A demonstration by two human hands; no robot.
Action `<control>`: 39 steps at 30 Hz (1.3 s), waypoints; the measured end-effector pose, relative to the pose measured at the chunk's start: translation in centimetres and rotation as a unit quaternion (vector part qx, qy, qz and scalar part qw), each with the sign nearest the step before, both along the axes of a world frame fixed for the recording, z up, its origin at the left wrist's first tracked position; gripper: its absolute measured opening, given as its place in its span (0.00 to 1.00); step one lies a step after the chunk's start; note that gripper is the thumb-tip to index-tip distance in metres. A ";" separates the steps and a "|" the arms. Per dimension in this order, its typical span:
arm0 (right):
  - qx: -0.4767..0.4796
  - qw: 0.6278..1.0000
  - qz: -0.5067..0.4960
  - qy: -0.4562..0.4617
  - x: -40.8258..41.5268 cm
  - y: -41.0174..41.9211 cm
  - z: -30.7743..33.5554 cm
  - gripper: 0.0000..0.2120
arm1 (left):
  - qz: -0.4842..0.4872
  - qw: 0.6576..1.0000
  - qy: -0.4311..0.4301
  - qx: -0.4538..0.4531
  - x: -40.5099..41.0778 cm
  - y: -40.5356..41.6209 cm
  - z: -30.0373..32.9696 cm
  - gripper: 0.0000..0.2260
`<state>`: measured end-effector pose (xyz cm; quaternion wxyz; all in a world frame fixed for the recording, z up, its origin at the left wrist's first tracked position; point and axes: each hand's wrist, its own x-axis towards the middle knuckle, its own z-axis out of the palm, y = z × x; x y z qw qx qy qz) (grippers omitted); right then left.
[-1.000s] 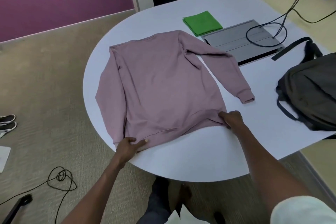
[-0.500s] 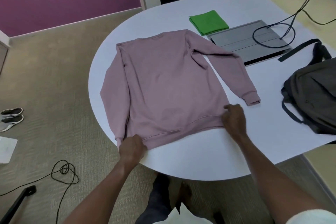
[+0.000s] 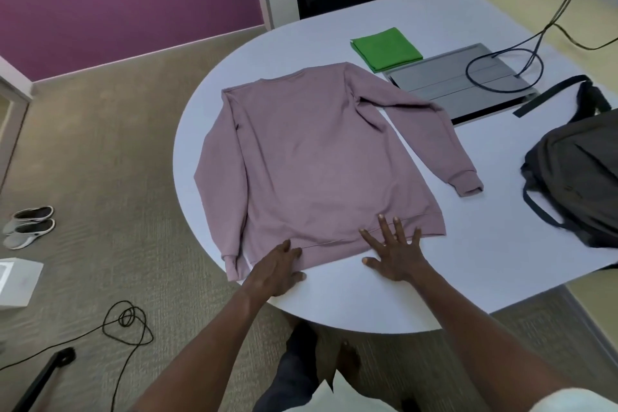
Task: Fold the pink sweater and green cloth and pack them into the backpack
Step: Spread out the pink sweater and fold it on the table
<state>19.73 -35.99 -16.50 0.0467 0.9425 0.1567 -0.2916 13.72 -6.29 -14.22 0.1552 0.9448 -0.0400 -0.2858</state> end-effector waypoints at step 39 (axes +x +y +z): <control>0.435 0.876 -0.193 0.079 9.4 46.6 11.8 0.32 | 0.575 0.638 -0.240 -0.453 11.4 39.5 13.4 0.06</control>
